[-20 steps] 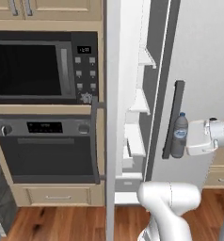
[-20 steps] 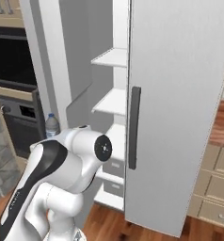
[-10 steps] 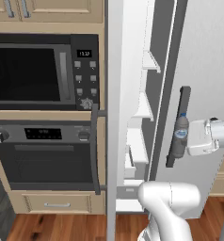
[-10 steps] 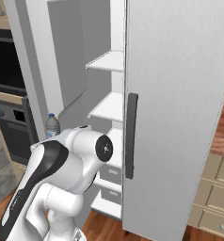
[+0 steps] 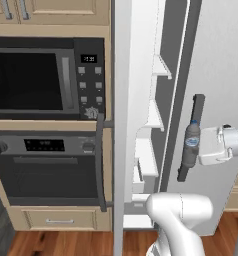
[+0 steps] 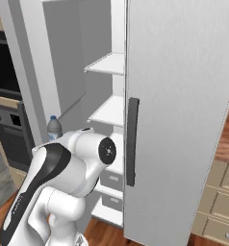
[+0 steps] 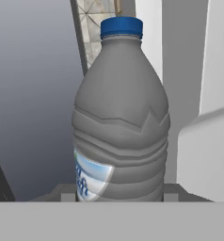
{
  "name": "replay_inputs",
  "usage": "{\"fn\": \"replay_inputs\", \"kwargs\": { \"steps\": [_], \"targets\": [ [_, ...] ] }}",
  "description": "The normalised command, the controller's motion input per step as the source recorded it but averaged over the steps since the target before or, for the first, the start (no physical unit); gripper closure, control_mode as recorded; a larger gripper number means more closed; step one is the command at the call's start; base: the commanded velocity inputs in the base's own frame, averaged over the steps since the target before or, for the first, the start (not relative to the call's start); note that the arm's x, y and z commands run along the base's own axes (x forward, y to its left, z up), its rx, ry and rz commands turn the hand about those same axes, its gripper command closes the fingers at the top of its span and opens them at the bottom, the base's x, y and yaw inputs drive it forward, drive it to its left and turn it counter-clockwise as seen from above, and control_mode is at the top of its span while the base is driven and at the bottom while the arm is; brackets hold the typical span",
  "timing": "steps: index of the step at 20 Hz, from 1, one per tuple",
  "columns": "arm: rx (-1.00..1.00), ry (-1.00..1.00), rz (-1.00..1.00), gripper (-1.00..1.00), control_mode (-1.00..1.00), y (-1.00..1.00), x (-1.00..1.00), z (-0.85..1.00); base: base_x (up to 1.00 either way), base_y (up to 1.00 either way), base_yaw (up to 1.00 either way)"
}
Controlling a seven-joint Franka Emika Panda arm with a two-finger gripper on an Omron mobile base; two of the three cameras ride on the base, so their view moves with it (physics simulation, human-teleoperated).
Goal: Take the bottled waters from the counter and place them in the freezer to freeze. Close the freezer door after placing the bottles.
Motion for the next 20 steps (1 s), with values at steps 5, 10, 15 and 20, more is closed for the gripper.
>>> {"fn": "replay_inputs", "kwargs": {
  "steps": [5, 10, 15, 20],
  "targets": [
    [0.00, 0.00, 0.00, 1.00, 1.00, 0.00, 0.00, 0.00, 0.23, 0.00, 0.00],
    [0.00, 0.00, 0.00, 1.00, 1.00, 0.00, 0.00, 0.00, 0.37, 0.00, 0.00],
    [0.00, 0.00, 0.00, 1.00, 1.00, 0.00, 0.00, 0.00, 0.34, 0.00, 0.00],
    [0.00, 0.00, 0.00, 1.00, 1.00, 0.00, 0.00, 0.00, 0.28, 0.00, 0.00]
  ]
}}
